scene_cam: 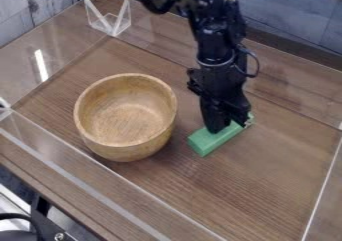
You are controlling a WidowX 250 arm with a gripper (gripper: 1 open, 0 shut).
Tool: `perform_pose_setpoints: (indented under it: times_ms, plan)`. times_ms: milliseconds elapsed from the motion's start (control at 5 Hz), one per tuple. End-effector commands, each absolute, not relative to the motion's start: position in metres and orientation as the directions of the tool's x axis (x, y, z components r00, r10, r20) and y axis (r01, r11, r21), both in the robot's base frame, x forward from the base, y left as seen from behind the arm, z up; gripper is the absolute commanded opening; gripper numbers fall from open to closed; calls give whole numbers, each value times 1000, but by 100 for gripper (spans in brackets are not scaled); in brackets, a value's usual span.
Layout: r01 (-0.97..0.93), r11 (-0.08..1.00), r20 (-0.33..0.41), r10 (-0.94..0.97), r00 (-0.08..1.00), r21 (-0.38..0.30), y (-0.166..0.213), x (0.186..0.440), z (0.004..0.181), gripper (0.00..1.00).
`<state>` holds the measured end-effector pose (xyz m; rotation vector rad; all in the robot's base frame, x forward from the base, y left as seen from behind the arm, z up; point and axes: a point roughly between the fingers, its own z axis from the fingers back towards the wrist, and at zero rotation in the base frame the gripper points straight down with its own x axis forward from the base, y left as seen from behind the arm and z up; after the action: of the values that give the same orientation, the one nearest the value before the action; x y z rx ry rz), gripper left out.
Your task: Put green stick into wooden bowl
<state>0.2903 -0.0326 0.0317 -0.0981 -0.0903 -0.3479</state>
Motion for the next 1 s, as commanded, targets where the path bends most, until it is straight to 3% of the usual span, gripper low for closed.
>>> perform_pose_setpoints:
  times_ms: [0,600,800]
  plan:
    - [358,931,108,-350,931,-72,-43,298,32,0]
    - [318,944,161,-301,940,-90,6,328,68,0]
    - [391,916,149,-376,915,-93,-5,326,51,100]
